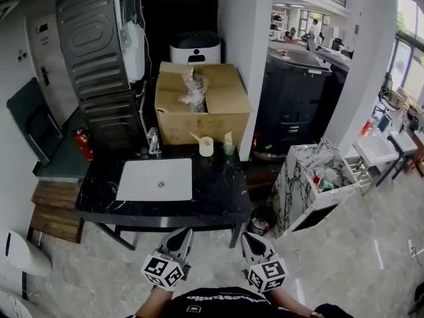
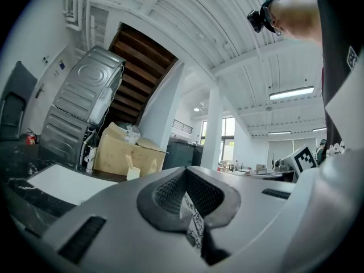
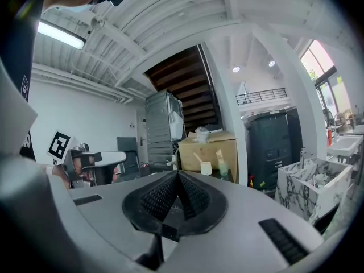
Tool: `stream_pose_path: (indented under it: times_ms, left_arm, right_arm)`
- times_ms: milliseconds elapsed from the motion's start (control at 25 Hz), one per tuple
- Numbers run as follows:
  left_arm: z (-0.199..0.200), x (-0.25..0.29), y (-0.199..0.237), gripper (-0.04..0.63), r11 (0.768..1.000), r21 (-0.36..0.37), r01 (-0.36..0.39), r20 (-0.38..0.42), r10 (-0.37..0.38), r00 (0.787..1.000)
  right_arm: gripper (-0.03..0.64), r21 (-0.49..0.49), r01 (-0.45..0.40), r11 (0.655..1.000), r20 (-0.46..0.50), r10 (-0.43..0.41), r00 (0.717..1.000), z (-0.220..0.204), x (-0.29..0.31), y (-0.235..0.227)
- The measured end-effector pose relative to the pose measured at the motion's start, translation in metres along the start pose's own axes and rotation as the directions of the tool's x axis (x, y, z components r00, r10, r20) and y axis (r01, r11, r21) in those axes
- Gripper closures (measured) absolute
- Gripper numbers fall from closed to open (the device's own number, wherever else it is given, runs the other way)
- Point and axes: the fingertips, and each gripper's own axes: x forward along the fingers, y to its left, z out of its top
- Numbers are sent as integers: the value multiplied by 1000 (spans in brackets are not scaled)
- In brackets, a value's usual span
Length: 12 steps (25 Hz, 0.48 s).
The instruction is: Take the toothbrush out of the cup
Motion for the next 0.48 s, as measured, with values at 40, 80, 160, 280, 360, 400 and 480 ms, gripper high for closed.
stream_pose_path:
  times_ms: [40, 80, 160, 280, 360, 400, 480]
  left_arm:
    - [0, -1, 1, 581, 1000, -1, -1, 1, 1, 1000]
    - [0, -3, 2, 581, 1000, -2, -2, 1, 2, 1000]
    - [0, -6, 3, 581, 1000, -5, -2, -1, 2, 1000]
    - [0, -12, 4, 581, 1000, -5, -1, -2, 1, 1000]
    - [1, -15, 6, 581, 1000, -4, 1, -3, -1, 1000]
    - [1, -17, 8, 581, 1000, -4, 3, -3, -3, 1000]
    - [2, -21, 11, 581, 1000, -5, 5, -2, -5, 1000]
  right_arm:
    - [580, 1, -2, 1000, -2, 2, 1000, 0, 0, 2]
    - [580, 2, -2, 1000, -4, 2, 1000, -1, 0, 3]
    - [580, 1, -1, 1000, -7, 1, 1000, -2, -1, 7]
    - [580, -1, 1, 1000, -8, -1, 1000, -2, -1, 12]
    - [580, -3, 4, 1000, -9, -4, 1000, -1, 0, 17]
    - [580, -4, 6, 1000, -9, -7, 1000, -1, 1, 19]
    - [580, -6, 13, 1000, -8, -13, 1000, -1, 2, 23]
